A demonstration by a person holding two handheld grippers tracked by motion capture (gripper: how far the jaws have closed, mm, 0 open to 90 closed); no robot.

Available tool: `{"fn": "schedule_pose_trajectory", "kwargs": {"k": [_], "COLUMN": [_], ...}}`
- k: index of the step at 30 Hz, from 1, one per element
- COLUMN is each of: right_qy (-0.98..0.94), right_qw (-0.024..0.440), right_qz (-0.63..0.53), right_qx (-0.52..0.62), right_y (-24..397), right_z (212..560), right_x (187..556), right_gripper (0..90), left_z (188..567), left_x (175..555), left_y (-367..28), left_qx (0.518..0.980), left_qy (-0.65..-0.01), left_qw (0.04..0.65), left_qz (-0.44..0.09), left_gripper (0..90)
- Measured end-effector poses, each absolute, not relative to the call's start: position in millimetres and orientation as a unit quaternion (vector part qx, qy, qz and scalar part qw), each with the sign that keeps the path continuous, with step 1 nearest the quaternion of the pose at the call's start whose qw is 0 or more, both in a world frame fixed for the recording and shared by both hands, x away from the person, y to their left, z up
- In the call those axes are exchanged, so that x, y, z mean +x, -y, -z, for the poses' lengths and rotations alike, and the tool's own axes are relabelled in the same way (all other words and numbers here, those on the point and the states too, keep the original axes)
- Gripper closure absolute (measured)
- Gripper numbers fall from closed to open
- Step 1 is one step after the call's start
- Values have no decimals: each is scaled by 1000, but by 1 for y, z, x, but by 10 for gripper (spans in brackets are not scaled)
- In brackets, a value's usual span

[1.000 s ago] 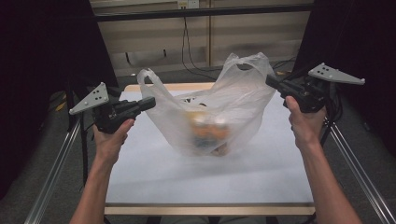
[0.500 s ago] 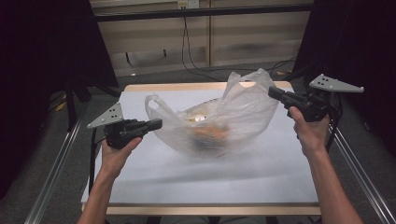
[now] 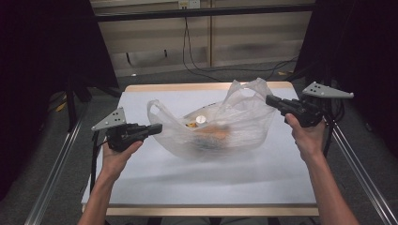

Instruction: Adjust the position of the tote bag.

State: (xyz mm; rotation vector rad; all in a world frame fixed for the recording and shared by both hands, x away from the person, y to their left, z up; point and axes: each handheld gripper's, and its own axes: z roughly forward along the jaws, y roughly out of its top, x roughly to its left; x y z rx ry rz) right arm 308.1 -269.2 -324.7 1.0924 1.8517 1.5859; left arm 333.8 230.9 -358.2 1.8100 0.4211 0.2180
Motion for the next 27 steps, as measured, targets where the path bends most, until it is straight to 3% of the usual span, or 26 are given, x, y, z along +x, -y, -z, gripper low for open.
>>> {"fn": "schedule_pose_trajectory", "kwargs": {"k": [27], "right_qy": [-725], "right_qw": [208], "right_qz": [-502], "right_qx": [423], "right_y": [264], "right_z": [387], "right_x": [322], "right_gripper": [900], "left_z": [397], "left_x": [346], "left_y": [-219], "left_qx": [839], "left_qy": [-190], "left_qw": [504], "left_qz": [-80], "left_gripper": [900]}}
